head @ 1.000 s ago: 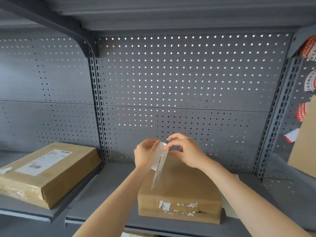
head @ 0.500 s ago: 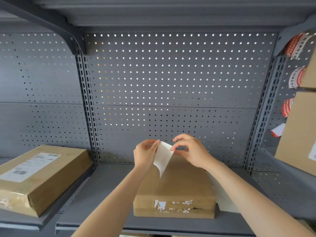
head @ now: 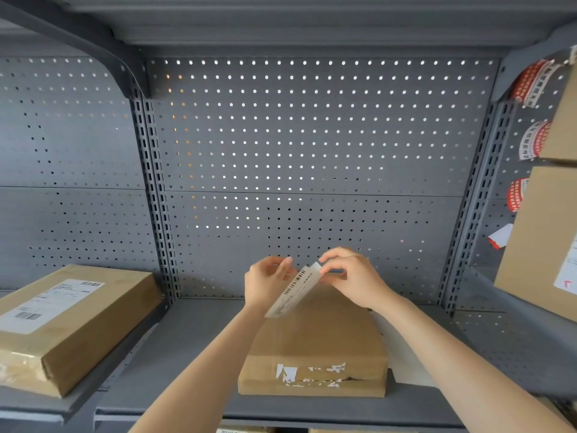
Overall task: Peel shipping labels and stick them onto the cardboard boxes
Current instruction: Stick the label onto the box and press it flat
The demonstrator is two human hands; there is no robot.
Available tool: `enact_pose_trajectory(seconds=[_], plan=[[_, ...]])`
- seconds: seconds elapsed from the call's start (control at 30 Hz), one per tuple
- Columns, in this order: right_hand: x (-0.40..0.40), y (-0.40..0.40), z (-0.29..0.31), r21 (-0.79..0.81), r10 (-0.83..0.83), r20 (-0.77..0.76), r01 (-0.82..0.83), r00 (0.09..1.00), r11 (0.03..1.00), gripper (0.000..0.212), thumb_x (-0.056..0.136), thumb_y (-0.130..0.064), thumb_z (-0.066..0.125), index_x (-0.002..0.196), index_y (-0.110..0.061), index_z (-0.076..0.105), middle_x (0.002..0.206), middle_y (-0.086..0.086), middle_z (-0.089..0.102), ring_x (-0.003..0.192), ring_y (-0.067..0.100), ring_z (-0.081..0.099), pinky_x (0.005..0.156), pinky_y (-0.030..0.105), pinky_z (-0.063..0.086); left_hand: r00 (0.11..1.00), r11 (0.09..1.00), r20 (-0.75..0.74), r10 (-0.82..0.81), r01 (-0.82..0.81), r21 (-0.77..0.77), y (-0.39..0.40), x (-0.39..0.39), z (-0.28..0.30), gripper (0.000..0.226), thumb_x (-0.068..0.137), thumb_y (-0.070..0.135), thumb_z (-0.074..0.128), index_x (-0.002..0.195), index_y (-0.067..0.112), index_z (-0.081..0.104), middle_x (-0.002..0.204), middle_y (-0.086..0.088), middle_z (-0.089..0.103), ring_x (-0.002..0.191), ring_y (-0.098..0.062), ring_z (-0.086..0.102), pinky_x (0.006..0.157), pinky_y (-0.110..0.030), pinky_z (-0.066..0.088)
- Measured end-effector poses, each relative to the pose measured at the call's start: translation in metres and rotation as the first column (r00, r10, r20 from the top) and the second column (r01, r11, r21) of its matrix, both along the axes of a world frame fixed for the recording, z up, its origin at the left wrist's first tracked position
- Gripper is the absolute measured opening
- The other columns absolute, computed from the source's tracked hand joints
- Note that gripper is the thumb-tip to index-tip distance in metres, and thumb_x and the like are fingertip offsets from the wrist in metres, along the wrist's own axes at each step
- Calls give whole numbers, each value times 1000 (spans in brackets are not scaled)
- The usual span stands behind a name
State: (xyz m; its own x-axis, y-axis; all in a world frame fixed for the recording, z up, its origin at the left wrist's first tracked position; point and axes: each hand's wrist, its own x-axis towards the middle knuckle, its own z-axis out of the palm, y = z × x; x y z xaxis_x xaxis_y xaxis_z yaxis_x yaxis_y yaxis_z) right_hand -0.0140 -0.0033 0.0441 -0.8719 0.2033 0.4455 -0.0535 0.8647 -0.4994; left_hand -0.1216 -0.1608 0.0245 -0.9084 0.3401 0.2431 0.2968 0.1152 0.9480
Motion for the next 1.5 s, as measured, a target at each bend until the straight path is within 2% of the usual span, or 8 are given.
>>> enact_pose_trajectory(seconds=[0.13,0.33,0.5,0.67,0.83,1.1,1.37,1.5], plan=[[-2,-1,0,12,8,0,-8,1000,1000,8,84,-18,70,90,-18,75,113,-5,60,103,15,54,86,28,45,1000,1000,15,-19,18,23,1,1,0,18,89,35,60,84,21,70,74,9,74,78,-11,70,79,-35,56],[-4,-1,2,-27,-9,-26,9,1000,1000,7,83,-19,71,88,-19,76,108,-8,59,89,7,51,74,14,34,1000,999,20,-11,10,50,0,-4,2,17,90,35,60,85,22,69,75,6,75,74,-10,71,77,-36,57],[-7,0,5,-75,-40,-45,37,998,996,10,82,-22,73,90,-17,76,107,-6,63,92,16,58,76,20,42,1000,998,21,11,-13,67,-1,-3,5,22,90,35,59,90,16,72,73,9,73,63,-6,68,62,-25,55],[-8,-1,8,-175,-80,-59,68,995,982,9,83,-20,72,90,-16,75,103,-9,65,89,13,58,72,7,41,1000,995,13,-16,14,98,-5,-3,3,25,91,40,58,89,19,72,79,3,74,67,-10,67,61,-24,53],[-3,-5,9,-371,-142,-76,104,987,923,2,84,-22,70,82,-21,70,93,-17,63,92,10,57,73,9,38,998,990,52,16,-23,141,-7,-3,4,20,93,27,54,88,18,70,86,-5,73,78,-17,64,66,-31,54],[1,-15,12,-579,-185,-65,114,981,808,12,87,-22,66,75,-23,68,83,-13,67,80,1,58,70,13,40,999,976,50,-18,7,217,-12,7,13,31,97,41,45,88,27,71,90,3,72,87,-10,64,67,-26,52],[3,-17,9,-632,-197,-68,111,978,767,6,89,-21,64,88,-19,70,87,-14,67,82,-4,58,65,14,38,996,979,-14,-88,89,183,-15,9,10,7,88,30,65,87,30,71,87,16,73,85,1,66,74,-24,54],[5,-17,8,-626,-202,-69,115,977,771,8,89,-20,63,89,-19,71,91,-11,69,86,1,61,66,14,38,991,981,-31,-129,132,144,-19,9,9,10,86,24,68,87,34,69,80,14,72,83,-3,65,66,-24,53]])
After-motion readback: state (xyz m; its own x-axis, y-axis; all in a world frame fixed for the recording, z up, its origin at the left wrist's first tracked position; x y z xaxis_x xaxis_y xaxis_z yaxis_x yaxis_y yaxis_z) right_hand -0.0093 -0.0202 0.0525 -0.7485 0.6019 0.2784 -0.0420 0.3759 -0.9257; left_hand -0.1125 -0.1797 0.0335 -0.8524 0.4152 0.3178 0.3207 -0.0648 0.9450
